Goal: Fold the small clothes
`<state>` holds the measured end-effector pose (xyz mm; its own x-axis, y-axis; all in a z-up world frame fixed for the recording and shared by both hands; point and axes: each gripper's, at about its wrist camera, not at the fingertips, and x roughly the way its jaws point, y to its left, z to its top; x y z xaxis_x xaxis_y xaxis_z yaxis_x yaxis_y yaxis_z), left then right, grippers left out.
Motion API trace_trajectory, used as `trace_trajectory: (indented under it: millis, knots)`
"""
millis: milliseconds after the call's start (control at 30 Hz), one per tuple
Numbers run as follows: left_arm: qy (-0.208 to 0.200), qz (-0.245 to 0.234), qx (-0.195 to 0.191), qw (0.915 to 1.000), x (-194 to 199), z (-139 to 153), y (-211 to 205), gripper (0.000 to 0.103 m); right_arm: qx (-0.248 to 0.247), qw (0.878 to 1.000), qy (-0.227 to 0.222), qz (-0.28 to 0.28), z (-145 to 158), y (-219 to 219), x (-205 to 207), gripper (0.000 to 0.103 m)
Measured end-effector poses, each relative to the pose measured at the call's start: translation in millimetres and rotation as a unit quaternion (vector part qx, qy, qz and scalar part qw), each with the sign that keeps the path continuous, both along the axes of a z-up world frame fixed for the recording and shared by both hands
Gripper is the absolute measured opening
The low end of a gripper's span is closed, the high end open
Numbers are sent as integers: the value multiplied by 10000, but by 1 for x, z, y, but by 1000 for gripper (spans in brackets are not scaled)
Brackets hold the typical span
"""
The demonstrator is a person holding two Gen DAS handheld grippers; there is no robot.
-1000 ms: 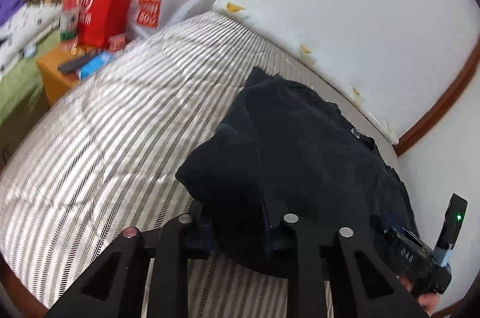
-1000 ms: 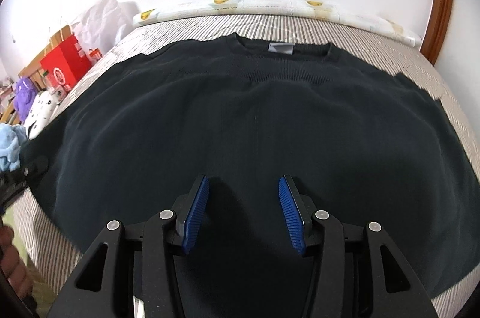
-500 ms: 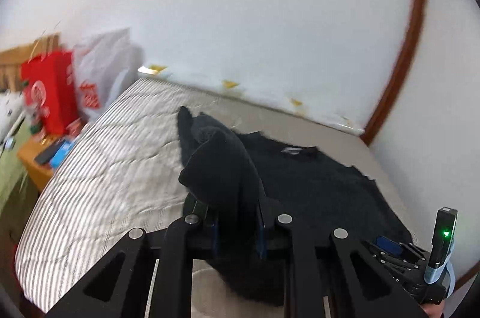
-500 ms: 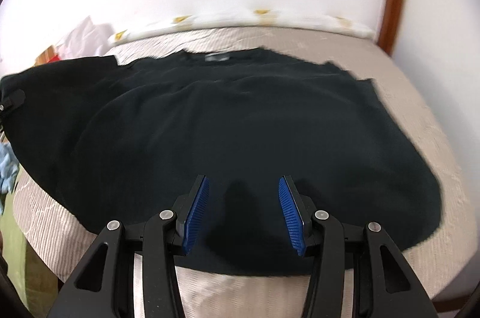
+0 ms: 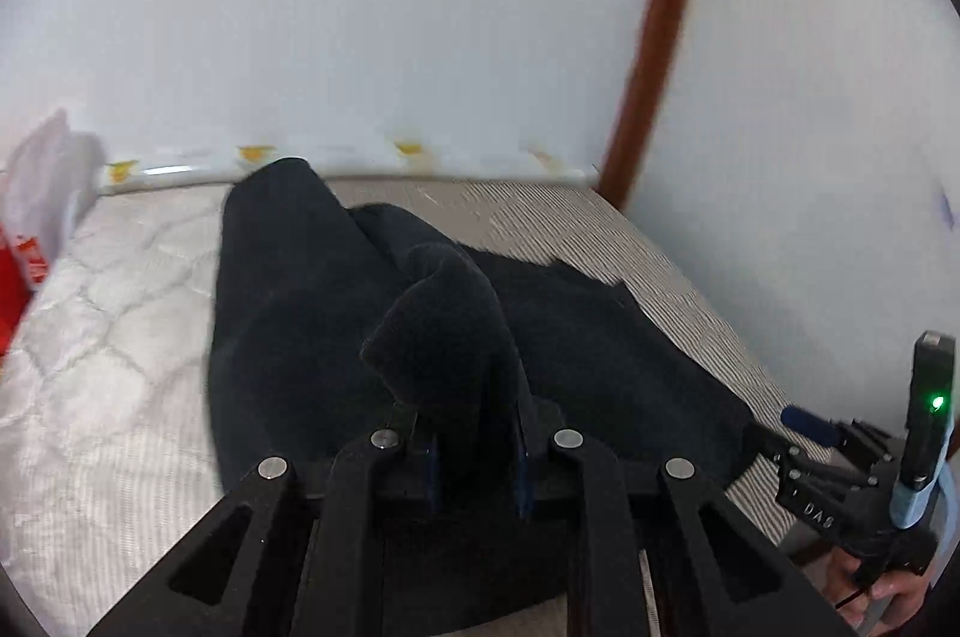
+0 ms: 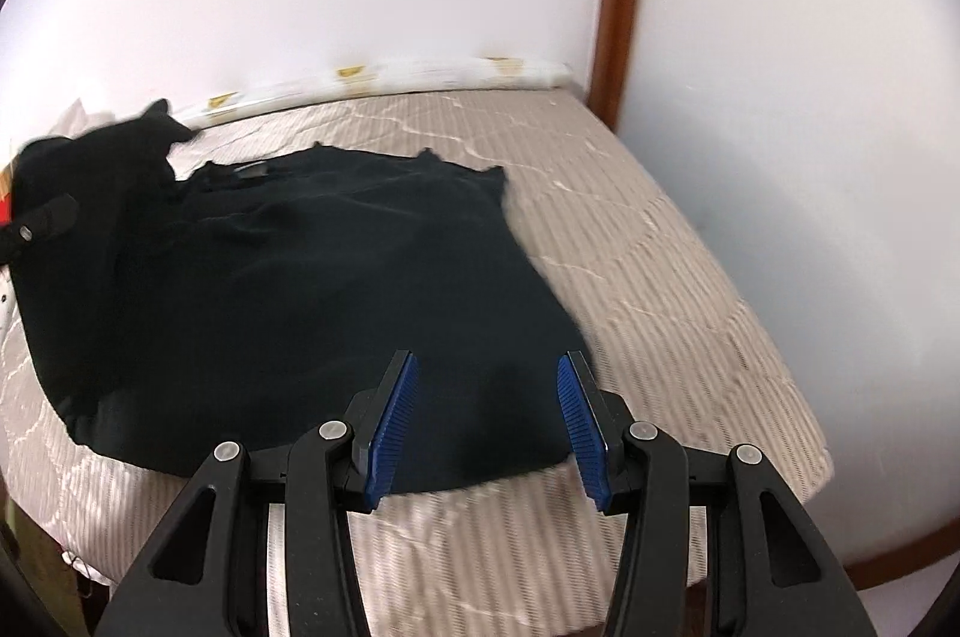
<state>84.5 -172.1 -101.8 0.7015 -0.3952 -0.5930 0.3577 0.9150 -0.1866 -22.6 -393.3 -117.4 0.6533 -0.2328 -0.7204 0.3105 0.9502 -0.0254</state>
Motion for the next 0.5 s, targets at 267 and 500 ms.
trace_trajectory:
  millis: [267, 500]
  knots:
    - [298, -310, 389, 9983, 0, -32, -43, 16, 54, 9998, 41, -167, -4, -24, -11, 48]
    - [593, -543, 149, 9966, 4, -35, -39, 29, 98, 9999, 31, -122, -3, -20, -11, 48]
